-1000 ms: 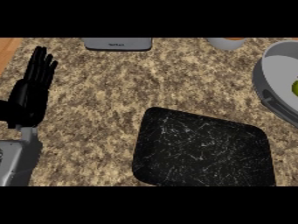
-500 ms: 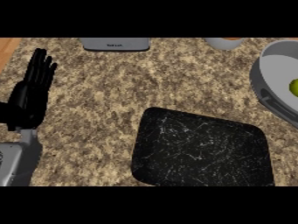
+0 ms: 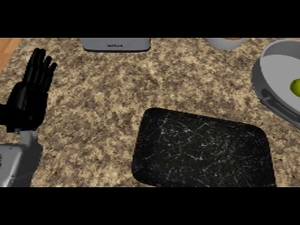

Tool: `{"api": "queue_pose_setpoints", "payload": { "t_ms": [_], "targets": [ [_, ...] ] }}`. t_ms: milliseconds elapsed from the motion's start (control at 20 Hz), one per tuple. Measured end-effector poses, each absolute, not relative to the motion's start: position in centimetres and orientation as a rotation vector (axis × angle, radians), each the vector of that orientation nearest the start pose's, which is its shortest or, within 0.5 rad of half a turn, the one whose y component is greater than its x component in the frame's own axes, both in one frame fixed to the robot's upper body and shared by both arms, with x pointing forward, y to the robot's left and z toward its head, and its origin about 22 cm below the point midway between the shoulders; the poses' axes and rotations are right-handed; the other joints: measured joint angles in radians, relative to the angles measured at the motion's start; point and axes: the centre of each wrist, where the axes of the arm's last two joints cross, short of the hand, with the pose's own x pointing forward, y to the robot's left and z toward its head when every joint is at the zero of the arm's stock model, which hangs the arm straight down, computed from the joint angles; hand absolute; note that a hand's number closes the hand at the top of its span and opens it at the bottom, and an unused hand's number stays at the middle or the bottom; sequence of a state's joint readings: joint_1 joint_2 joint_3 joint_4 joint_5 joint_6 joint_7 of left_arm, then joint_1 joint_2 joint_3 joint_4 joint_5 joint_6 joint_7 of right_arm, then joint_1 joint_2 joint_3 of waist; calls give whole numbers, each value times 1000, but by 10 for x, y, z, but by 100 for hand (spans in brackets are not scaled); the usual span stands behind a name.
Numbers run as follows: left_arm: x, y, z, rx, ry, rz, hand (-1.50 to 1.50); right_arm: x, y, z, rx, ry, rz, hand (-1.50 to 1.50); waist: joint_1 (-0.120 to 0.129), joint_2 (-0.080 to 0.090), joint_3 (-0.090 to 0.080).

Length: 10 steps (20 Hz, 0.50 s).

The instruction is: Pick the pear from the tray and place it in the pot

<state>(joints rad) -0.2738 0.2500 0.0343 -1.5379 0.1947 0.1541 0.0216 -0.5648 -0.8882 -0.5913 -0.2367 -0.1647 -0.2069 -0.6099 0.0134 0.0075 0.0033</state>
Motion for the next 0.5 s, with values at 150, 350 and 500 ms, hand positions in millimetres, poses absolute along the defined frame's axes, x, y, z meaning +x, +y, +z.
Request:
{"api": "queue_pose_setpoints", "payload": {
  "t_ms": [150, 350, 500],
  "targets": [
    [298, 267, 77, 95, -1772, 47, 0, 231, -582, 71, -1100, -1597, -503, -150, 0, -1, 0],
    [301, 267, 82, 100, -1769, 54, 0, 199, -601, 75, -1099, -1604, -505, -150, -3, -1, 0],
    [302, 272, 85, 99, -1771, 49, 0, 184, -608, 74, -1102, -1609, -510, -150, -1, -1, 1]
  ]
}}
